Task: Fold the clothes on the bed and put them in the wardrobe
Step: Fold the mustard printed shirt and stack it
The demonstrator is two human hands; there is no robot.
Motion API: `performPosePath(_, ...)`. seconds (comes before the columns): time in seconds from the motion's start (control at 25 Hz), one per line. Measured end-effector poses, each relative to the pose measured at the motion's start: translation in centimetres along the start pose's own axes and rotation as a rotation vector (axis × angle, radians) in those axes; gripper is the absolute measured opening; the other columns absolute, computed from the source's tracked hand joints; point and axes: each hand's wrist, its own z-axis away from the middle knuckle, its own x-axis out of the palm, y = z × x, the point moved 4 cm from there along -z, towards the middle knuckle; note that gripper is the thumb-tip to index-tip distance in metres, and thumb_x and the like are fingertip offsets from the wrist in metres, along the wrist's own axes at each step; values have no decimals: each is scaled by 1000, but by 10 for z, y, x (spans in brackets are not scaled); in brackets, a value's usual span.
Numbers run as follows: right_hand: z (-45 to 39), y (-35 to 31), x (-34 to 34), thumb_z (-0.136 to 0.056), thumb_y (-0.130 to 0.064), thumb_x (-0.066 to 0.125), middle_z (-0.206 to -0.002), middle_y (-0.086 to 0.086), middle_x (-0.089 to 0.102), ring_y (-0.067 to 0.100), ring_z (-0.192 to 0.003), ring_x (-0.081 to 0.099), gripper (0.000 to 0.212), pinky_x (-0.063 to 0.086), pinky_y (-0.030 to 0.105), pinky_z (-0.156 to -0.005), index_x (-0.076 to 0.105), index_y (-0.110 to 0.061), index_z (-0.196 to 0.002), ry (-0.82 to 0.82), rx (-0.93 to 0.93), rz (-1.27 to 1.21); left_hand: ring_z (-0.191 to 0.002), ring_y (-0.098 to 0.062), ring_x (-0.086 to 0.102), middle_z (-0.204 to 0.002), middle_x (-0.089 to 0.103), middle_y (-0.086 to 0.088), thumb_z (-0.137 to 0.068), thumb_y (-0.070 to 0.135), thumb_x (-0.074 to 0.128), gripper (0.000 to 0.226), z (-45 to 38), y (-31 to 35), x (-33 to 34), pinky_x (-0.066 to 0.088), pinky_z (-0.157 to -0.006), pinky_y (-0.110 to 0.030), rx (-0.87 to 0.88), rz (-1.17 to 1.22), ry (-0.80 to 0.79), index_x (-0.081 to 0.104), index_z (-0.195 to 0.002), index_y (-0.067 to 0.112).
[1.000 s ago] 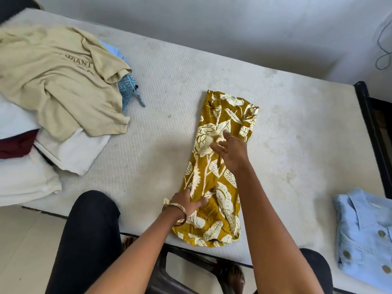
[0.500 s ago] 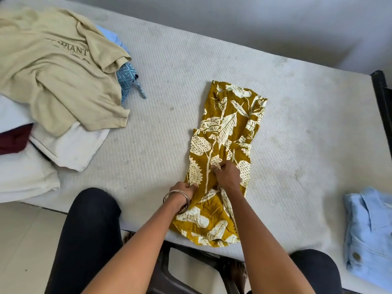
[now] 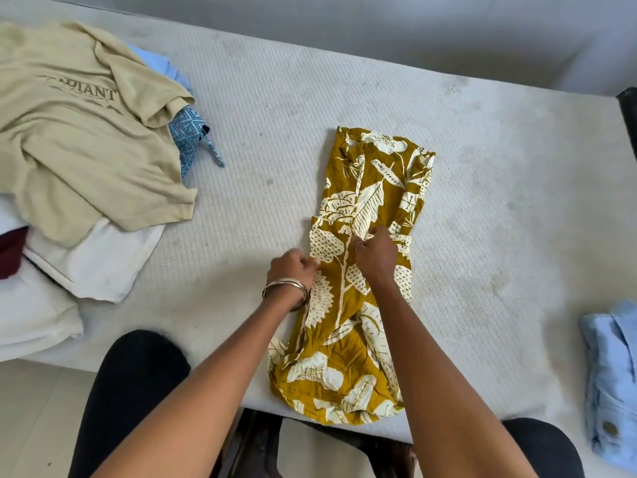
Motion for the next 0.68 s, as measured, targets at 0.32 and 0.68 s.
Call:
performPosePath(0.32,-37,0,14,-87,-32,71,-98,0,64,25,-107,57,16,33,50,-105,63,-21,-94,-100,124,-6,-100,-27,66,-112,70,-10,-78,22,78,40,-76,41,9,53,-91,-37,-66,334,138,67,-114,8)
performPosePath(0.68,5,35,-7,-94,-20,58,-132,8,50,29,-125,39,38,32,46,-99,49,-18,-131,260,34,44,-90,-22,63,-102,67,-6,-85,28,70,44,-65,37,8,52,-80,-35,204,142,155,56,-125,16)
